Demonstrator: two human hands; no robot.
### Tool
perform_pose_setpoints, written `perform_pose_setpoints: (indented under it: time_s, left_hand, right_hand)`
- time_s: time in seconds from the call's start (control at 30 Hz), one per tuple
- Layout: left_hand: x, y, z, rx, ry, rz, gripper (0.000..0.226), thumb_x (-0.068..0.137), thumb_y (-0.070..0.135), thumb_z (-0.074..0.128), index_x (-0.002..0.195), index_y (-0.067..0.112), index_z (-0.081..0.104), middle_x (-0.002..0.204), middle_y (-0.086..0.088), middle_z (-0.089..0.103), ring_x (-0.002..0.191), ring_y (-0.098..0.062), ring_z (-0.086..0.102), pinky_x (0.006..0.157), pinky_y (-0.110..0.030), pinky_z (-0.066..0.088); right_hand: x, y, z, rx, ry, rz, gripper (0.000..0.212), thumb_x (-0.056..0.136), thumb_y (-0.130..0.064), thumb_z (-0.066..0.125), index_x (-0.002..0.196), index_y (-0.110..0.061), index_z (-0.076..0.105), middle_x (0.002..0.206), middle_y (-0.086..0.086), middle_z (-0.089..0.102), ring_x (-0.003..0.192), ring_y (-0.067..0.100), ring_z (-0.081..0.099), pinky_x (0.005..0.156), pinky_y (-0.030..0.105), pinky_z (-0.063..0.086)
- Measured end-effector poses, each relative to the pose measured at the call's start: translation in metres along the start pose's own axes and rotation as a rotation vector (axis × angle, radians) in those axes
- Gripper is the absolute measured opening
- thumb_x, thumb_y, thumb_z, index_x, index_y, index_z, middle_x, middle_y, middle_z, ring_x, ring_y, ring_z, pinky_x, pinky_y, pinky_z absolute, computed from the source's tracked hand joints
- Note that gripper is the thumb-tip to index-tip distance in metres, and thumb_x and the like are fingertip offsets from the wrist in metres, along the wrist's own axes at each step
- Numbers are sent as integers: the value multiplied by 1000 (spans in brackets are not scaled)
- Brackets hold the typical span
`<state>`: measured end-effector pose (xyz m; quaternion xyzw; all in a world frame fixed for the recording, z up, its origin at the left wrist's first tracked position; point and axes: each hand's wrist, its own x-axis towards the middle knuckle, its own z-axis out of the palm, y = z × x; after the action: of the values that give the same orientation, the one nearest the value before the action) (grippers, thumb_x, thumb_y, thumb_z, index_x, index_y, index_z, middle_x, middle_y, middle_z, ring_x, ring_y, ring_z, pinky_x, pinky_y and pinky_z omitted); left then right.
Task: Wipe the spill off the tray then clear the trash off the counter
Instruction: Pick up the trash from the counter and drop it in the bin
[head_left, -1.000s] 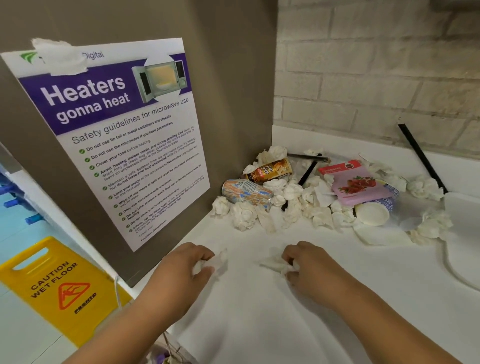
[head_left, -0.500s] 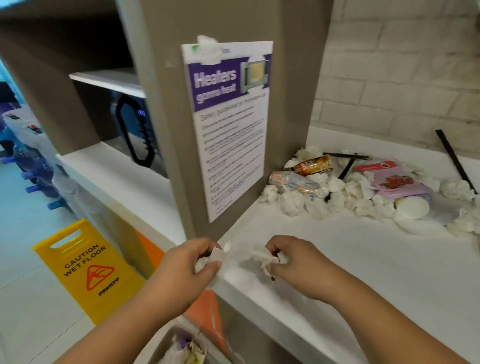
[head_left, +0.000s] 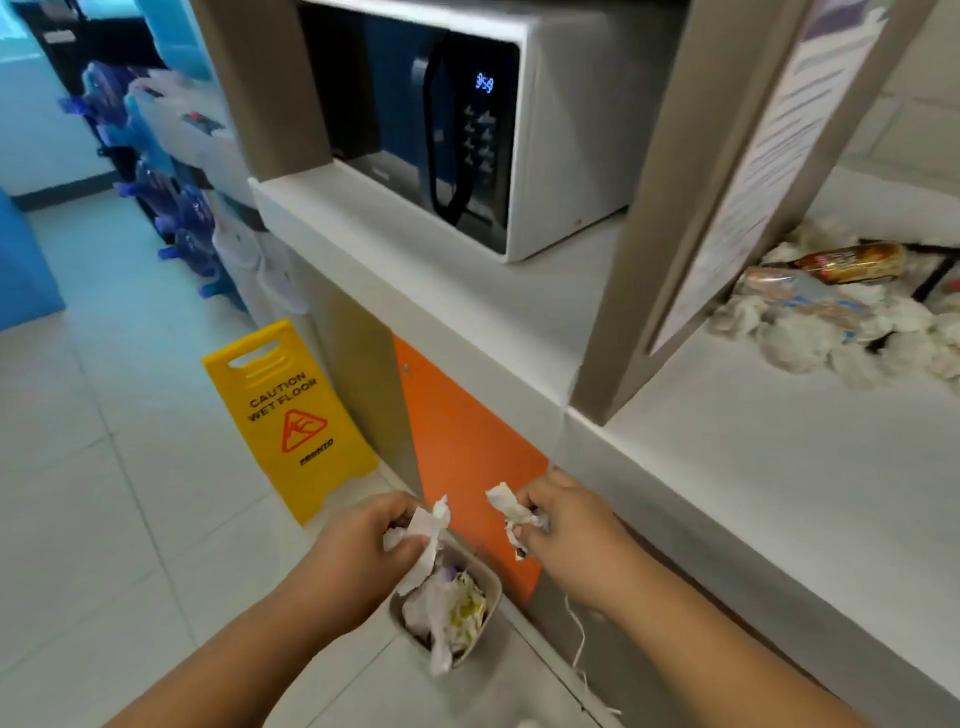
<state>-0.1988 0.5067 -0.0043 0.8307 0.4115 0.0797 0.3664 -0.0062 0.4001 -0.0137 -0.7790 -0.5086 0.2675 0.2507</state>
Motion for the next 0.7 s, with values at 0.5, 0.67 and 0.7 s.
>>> perform_pose_setpoints:
  time_s: [0.5,0.67,0.7]
  left_hand:
    - [51,-154,101,-365,110,-590,9,86,17,61,87,26,65,80,2,68,73,-16,64,66,-29,51]
    - [57,-197,145,-419,97,-690,12,85,16,60,87,26,66,78,1,70,73,-18,64,69,-31,51]
    - [59,-204,152,-420,99,-709,12,85,16,60,86,27,66,77,0,70,71,-17,64,67,-30,51]
  right_hand:
    - [128,135,212,609,-20,601,11,90,-10,57,89,-21,61,93,6,65,86,24,60,66,28,44]
    - [150,181,276,635,15,730,30,90,-3,52,118,-11,58,108,8,62,91,23,56,72,26,42]
    - [153,189,286,630,4,747,34,90,-2,51,123,-10,56,110,8,61,92,22,55,70,25,42]
